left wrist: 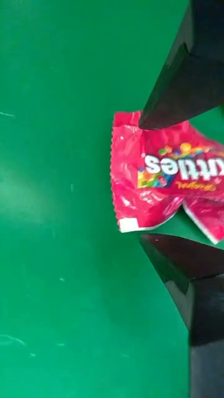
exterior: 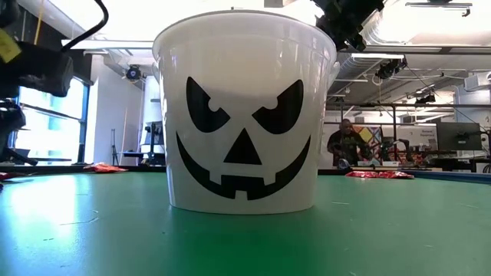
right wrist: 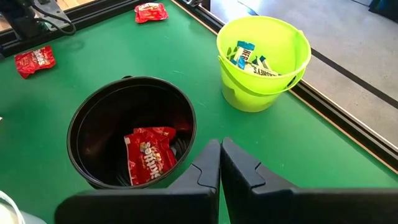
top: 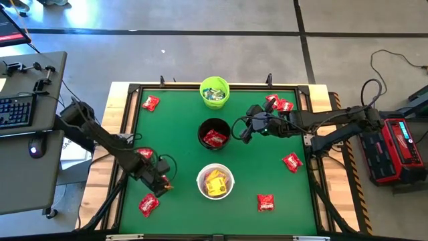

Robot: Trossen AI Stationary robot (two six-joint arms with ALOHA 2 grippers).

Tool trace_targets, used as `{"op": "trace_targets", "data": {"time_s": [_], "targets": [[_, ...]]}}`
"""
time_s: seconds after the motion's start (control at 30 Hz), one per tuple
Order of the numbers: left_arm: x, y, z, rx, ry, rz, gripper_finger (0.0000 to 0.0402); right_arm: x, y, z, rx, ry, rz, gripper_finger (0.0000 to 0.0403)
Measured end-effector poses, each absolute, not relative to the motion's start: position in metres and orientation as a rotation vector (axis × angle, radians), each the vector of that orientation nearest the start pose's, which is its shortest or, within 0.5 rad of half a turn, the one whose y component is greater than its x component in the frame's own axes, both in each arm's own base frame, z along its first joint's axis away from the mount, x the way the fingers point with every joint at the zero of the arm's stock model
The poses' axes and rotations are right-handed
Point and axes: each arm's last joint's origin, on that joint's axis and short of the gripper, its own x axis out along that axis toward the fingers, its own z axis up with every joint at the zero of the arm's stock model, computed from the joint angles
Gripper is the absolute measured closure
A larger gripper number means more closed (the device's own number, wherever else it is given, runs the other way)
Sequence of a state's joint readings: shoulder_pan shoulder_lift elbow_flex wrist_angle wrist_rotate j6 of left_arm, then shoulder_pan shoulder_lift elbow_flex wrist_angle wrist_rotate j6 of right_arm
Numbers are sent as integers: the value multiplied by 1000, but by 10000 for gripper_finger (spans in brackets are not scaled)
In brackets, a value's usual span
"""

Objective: Sort candy by brand, put in halloween buckets
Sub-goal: Put the red chocolate into the black bucket

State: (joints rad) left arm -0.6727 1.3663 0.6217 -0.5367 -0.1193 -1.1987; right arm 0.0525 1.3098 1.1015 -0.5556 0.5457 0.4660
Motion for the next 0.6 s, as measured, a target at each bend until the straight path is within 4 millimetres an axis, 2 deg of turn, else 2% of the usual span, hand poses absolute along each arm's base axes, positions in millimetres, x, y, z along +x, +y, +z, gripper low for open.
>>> {"op": "trace_targets", "data": {"time_s": [0.23, 0.43, 0.6], "targets": [[184, -141, 139, -322, 1256, 220, 123, 271, -1, 303, 189, 616, -620, 402], [191, -146, 137, -277, 1274, 234, 125, 271, -1, 303, 172, 622, -614, 402], [190, -145, 138, -279, 1284, 238, 165, 271, -2, 303, 165, 625, -617, 402]]}}
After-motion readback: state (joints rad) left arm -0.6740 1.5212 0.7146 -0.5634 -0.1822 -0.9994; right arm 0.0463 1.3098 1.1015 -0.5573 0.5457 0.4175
